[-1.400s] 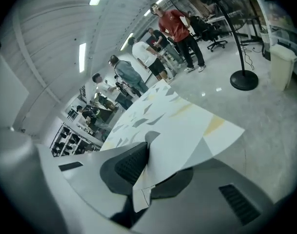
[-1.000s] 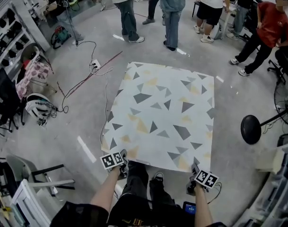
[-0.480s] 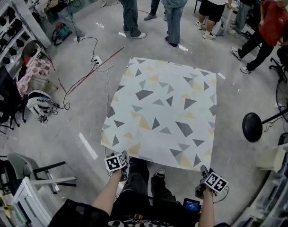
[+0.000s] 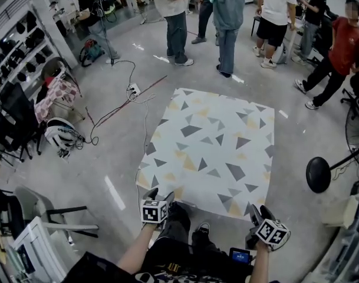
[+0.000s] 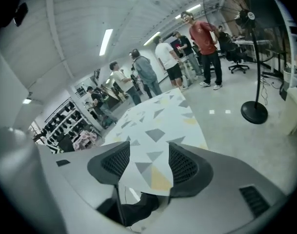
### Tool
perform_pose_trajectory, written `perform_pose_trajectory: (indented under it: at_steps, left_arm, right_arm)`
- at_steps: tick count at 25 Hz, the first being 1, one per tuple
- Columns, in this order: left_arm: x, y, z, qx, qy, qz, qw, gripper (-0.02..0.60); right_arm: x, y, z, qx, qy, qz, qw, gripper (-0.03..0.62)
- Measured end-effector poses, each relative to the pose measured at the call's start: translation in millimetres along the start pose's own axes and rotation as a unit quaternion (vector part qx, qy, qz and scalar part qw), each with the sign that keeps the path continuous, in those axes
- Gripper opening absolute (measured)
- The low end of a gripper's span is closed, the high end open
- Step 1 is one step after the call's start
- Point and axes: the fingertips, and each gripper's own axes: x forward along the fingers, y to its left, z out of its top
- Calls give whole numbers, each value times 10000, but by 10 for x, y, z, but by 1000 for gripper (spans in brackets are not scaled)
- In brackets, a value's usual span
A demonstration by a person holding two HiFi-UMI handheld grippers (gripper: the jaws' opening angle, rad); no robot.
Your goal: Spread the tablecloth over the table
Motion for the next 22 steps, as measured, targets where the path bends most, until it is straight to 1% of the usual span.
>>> perform_pose_trajectory:
  at_steps: [2, 4, 7, 11, 12, 14, 17, 19, 21, 22]
  left_arm:
    - [-110, -191, 203, 376, -208, -294, 9986, 313]
    - [-270, -393, 398, 627, -437, -598, 9953, 313]
    - [-541, -697, 654, 833, -803, -981, 9884, 304]
    - [-885, -1094, 856, 1099, -1181, -1419, 9767, 282]
    - [-966, -1186, 891, 1158, -1269, -1520, 9733, 273]
    - [-1113, -1351, 951, 1216, -1437, -1693, 9674, 248]
    - [-1289, -1535, 1003, 1294, -1600, -1873, 9605, 223]
    - [-1391, -1624, 1023, 1376, -1676, -1957, 9564, 181]
    - [-1485, -1697, 1031, 1435, -1758, -2019, 9528, 115]
    - [-1525, -1728, 1024, 1464, -1788, -2040, 9513, 102]
  right_arm:
    - [16, 274, 108, -143, -95, 315, 9994, 252]
    - [4, 552, 208, -339, -200, 602, 9974, 230]
    - [-23, 915, 301, -757, -280, 969, 9920, 213]
    - [-84, 1356, 314, -1305, -189, 1482, 9801, 199]
    - [-118, 1460, 328, -1406, -201, 1610, 9767, 189]
    - [-205, 1648, 372, -1561, -272, 1855, 9698, 148]
    - [-331, 1885, 429, -1726, -404, 2156, 9603, 105]
    - [-409, 2023, 448, -1823, -470, 2309, 9546, 77]
    - [-488, 2146, 449, -1882, -523, 2445, 9498, 60]
    - [-528, 2201, 443, -1898, -546, 2510, 9476, 55]
